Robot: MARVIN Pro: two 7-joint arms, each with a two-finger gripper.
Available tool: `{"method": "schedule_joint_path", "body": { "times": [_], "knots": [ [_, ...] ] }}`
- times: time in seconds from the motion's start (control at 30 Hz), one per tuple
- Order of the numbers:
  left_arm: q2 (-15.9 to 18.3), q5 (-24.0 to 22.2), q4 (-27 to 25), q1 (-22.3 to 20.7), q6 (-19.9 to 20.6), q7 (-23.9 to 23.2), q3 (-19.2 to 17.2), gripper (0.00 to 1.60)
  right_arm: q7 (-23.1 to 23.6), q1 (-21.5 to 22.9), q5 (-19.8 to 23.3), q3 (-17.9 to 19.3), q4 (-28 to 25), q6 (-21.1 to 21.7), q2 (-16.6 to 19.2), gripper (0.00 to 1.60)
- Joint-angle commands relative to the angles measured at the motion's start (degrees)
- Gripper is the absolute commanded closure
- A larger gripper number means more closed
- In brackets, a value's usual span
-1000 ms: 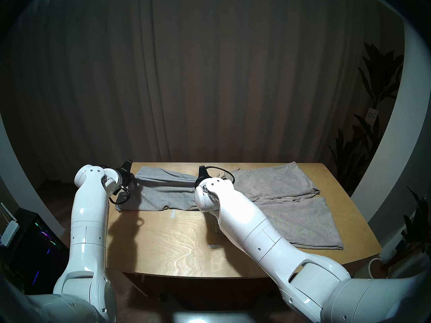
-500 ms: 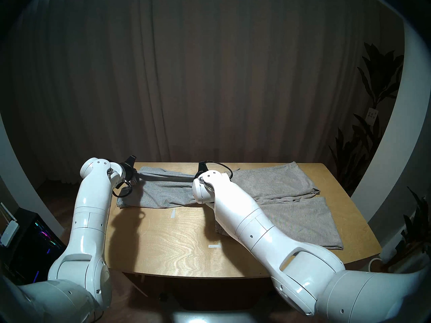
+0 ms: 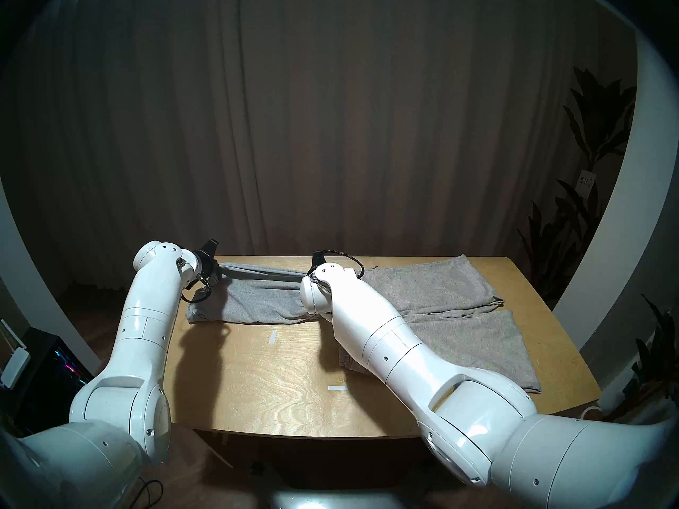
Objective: Fold pants twice and stack them
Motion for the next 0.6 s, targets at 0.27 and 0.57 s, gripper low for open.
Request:
{"method": "schedule_joint_path", "body": {
  "times": [0.27, 0.57],
  "knots": [
    [0.20, 2.39, 8.59, -9.73, -4.05, -4.81, 2.96, 1.60, 3.84, 5.12, -0.34, 0.62, 6.35, -0.12, -2.82, 1.60],
    [0.20, 4.04, 14.29, -12.64, -5.79, -6.99, 5.19, 1.60, 5.79, 6.89, -0.42, 1.15, 11.21, -0.26, -3.64, 1.60]
  ]
}}
